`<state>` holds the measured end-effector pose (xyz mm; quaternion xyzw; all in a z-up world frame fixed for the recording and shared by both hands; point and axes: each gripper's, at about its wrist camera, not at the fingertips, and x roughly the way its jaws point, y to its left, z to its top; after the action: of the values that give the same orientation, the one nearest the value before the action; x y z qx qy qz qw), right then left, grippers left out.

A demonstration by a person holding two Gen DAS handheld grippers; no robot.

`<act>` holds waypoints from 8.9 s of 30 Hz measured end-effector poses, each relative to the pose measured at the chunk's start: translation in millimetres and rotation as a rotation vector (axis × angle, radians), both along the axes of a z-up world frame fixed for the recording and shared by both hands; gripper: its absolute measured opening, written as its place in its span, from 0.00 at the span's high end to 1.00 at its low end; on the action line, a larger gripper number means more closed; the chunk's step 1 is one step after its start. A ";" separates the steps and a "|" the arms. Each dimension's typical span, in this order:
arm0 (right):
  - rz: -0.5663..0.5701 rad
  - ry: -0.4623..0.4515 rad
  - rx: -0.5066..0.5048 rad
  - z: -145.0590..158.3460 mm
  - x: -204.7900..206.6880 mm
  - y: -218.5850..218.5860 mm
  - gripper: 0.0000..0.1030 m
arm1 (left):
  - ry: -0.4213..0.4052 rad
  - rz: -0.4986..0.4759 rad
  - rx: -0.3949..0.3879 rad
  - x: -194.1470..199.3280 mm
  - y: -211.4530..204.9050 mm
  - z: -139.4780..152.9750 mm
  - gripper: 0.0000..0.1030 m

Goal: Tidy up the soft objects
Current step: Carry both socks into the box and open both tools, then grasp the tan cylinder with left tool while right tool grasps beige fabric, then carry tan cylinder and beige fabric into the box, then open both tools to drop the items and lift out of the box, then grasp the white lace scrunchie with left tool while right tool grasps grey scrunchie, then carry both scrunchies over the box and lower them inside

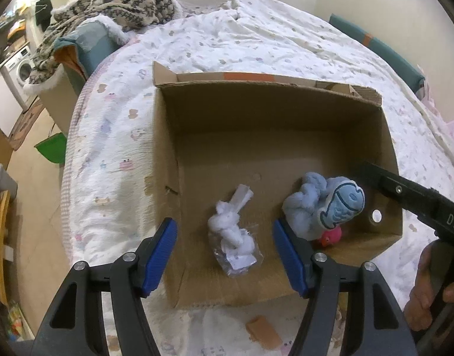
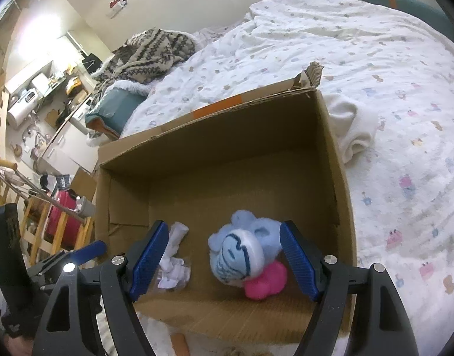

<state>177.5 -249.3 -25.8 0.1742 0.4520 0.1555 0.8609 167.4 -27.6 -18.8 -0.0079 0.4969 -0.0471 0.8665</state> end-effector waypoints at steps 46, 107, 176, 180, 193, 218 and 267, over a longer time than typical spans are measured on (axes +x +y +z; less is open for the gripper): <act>-0.158 0.236 0.027 -29.3 -95.8 -27.6 0.20 | 0.240 0.150 -0.152 -77.3 27.9 -52.8 0.38; -0.047 0.003 0.010 49.2 -54.2 -33.0 0.89 | -0.002 0.016 -0.057 -24.6 12.9 37.2 0.96; -0.112 0.085 -0.016 -0.1 -27.7 -37.3 0.26 | -0.056 0.044 0.025 -7.4 -11.8 1.3 0.34; -0.096 0.088 -0.006 1.4 -33.8 -36.0 0.26 | -0.071 0.054 0.018 -18.4 -7.0 9.1 0.34; -0.099 0.119 0.008 3.3 -71.9 -41.5 0.26 | -0.026 0.105 0.008 -63.6 8.1 5.7 0.34; 0.036 0.438 0.013 -61.7 -99.7 -5.1 0.26 | 0.071 0.189 -0.045 -93.3 28.9 -12.9 0.34; -0.031 0.350 -0.010 -48.2 -99.4 -27.5 0.90 | 0.254 -0.195 -0.058 -93.8 -63.0 -76.3 0.87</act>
<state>78.2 -276.7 -74.0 0.2014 0.5932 0.1071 0.7721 73.6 -90.6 -95.2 0.0097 0.5991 -0.1439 0.7876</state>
